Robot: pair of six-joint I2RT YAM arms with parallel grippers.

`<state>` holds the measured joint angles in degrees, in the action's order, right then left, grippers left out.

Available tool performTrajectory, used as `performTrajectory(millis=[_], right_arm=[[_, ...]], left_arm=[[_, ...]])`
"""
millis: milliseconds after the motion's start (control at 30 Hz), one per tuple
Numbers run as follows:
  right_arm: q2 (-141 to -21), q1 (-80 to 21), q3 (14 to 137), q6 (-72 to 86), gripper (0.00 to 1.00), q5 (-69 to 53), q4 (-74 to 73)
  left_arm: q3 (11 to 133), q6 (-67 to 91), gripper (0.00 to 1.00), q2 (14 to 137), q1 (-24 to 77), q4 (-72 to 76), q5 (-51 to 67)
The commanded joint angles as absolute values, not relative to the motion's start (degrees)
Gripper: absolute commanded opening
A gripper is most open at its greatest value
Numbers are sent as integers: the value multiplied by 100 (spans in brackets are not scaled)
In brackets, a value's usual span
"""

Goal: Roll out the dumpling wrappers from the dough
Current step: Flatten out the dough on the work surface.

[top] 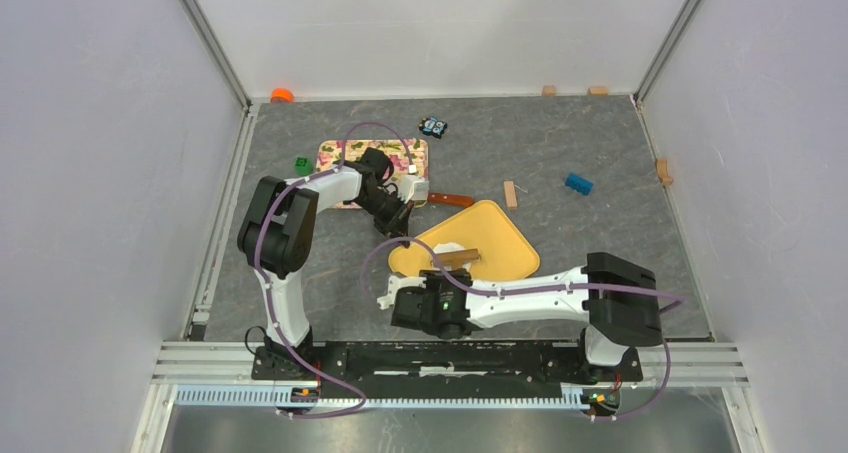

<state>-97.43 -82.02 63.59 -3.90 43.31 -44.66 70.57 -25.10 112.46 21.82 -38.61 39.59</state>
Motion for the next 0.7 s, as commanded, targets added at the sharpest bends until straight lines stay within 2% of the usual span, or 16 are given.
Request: performTrajectory(millis=[0, 200, 367, 500, 667], right_arm=[[-10047, -8752, 6151, 381, 0, 2300, -4632], [-10050, -9157, 5787, 959, 0, 2051, -4631], [-10280, -8480, 6015, 366, 0, 2707, -4330], [-10104, -8287, 6104, 130, 0, 2709, -3921], [-9878, -8812, 5760, 622, 0, 2247, -3950]], left_arm=[[6957, -2533, 2, 11547, 2166, -3989, 3393], [6958, -2540, 2, 11549, 2168, -3984, 3402], [6953, -2539, 2, 11557, 2164, -3990, 3393], [6965, -2527, 2, 11558, 2166, -3990, 3393], [6962, -2529, 2, 11559, 2168, -3990, 3393]])
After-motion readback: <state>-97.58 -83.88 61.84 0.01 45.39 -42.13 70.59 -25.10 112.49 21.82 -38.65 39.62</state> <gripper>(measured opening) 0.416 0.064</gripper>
